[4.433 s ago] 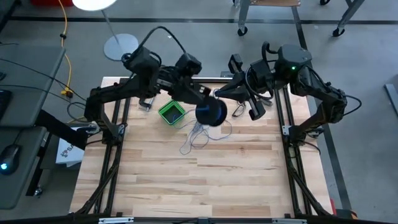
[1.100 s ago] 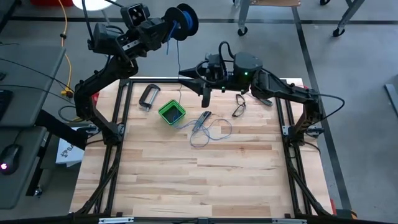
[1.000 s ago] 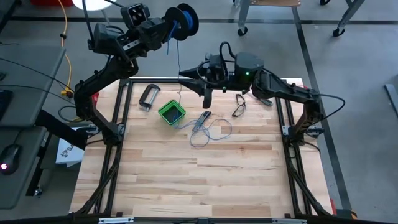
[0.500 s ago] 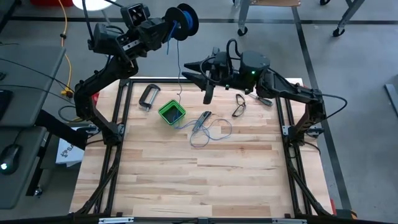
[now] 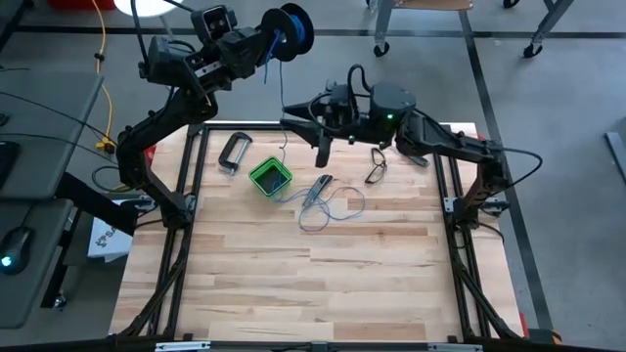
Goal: Coil cords
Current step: Coil the blue wire onto the spool
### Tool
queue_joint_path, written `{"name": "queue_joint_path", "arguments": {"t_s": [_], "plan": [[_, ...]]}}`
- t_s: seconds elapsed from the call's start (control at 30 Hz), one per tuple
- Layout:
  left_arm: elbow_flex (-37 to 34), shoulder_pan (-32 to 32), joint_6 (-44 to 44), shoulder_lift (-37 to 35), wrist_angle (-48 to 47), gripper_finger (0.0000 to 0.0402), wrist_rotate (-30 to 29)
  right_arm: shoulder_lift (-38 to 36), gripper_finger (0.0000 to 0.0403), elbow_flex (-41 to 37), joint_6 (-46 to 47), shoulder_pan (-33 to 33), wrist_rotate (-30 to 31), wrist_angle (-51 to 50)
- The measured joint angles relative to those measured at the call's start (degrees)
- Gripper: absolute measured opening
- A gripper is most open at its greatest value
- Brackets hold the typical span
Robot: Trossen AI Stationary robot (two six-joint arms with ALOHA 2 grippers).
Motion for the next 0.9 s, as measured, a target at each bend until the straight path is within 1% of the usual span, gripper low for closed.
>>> {"name": "queue_joint_path", "arguments": {"t_s": [0.17,0.53,0.6,0.67,0.77,0.8,0.9], "plan": [[-0.01,-0.24,0.47,0.00,0.01,0.0000,-0.15,0.98,0.0138,0.00,1.45,0.00,-0.03,0.00],[-0.01,-0.40,0.53,0.00,0.05,0.0000,-0.23,0.91,0.0133,0.00,1.01,0.13,-0.02,-1.51],[0.00,-0.39,0.53,0.00,0.09,0.0000,-0.23,0.91,0.0120,0.00,1.06,0.15,-0.02,-2.23],[-0.01,-0.41,0.53,0.00,0.09,0.0000,-0.22,0.91,0.0097,0.00,1.45,0.27,0.15,-2.59],[-0.01,-0.30,0.64,0.00,0.09,0.0000,-0.18,0.59,0.0030,0.00,1.41,1.08,1.40,-2.70],[-0.01,-0.05,0.66,-0.08,0.07,0.0000,-0.03,0.43,0.0016,0.00,1.19,1.47,1.60,-2.67],[-0.01,0.79,1.80,-0.54,-0.83,0.0000,0.13,-0.36,0.0006,0.00,1.30,2.74,1.53,-3.27]]}}
